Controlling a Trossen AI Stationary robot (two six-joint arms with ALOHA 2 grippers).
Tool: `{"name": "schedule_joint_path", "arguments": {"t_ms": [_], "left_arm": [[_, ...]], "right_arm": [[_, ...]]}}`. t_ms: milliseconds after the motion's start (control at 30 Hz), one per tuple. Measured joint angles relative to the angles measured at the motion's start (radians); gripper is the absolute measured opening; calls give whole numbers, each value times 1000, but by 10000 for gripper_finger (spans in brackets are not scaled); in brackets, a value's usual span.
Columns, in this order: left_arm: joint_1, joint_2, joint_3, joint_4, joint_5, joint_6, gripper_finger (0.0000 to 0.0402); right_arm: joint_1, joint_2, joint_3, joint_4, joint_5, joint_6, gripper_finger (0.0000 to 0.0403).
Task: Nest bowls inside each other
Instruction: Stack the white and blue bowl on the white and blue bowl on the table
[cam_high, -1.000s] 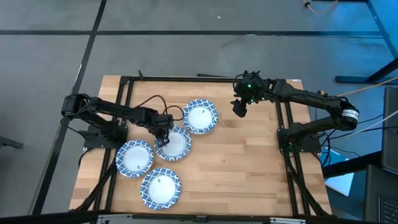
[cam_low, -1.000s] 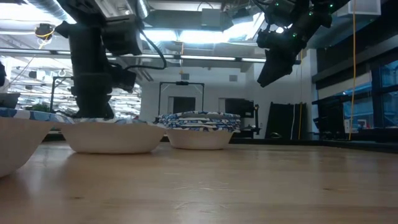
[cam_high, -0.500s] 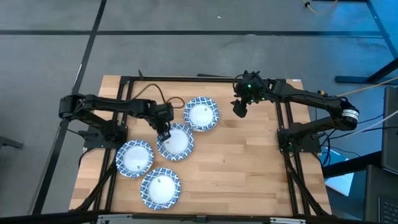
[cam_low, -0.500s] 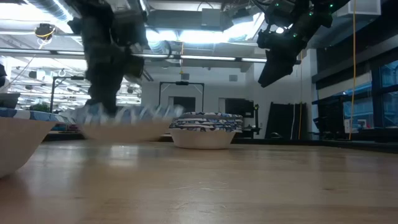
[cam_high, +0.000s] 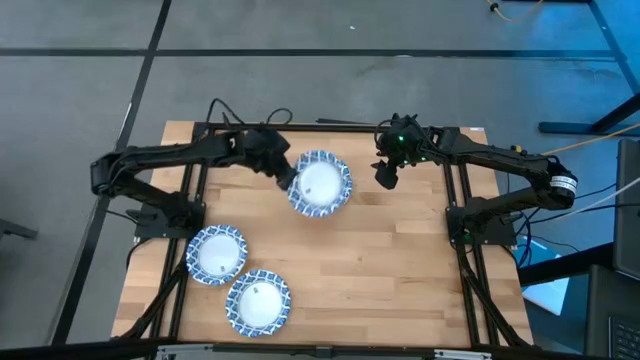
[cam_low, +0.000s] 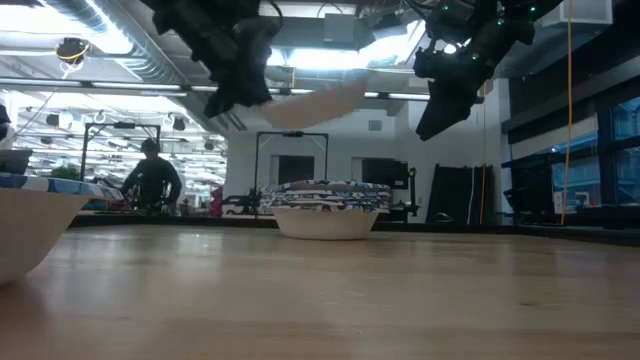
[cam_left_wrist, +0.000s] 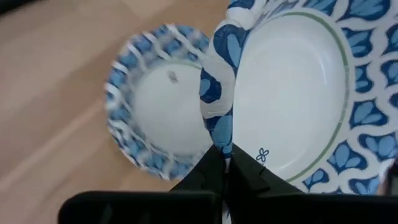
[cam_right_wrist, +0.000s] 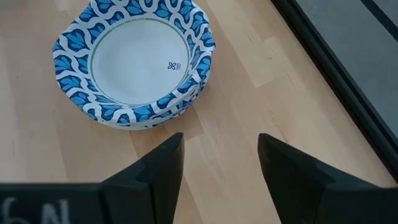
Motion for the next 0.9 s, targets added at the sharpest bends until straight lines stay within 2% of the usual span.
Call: {"name": "schedule_joint_path", "arguments": {"t_ms": [233, 400, 533, 767, 900], "left_arm": [[47, 133, 11, 17, -39, -1, 0], [64, 262, 12, 153, 3, -11, 0], [67, 340, 12, 174, 20, -15, 2], [69, 366, 12, 173, 40, 58, 35], [85, 359, 12, 161, 40, 75, 68]], "right_arm": [[0, 0, 0, -8, 0, 2, 205], [0, 0, 0, -10, 0, 3, 205], [0, 0, 0, -16, 0, 5, 205], [0, 0, 0, -40, 0, 6, 205], [0, 0, 0, -41, 0, 3, 205]]}}
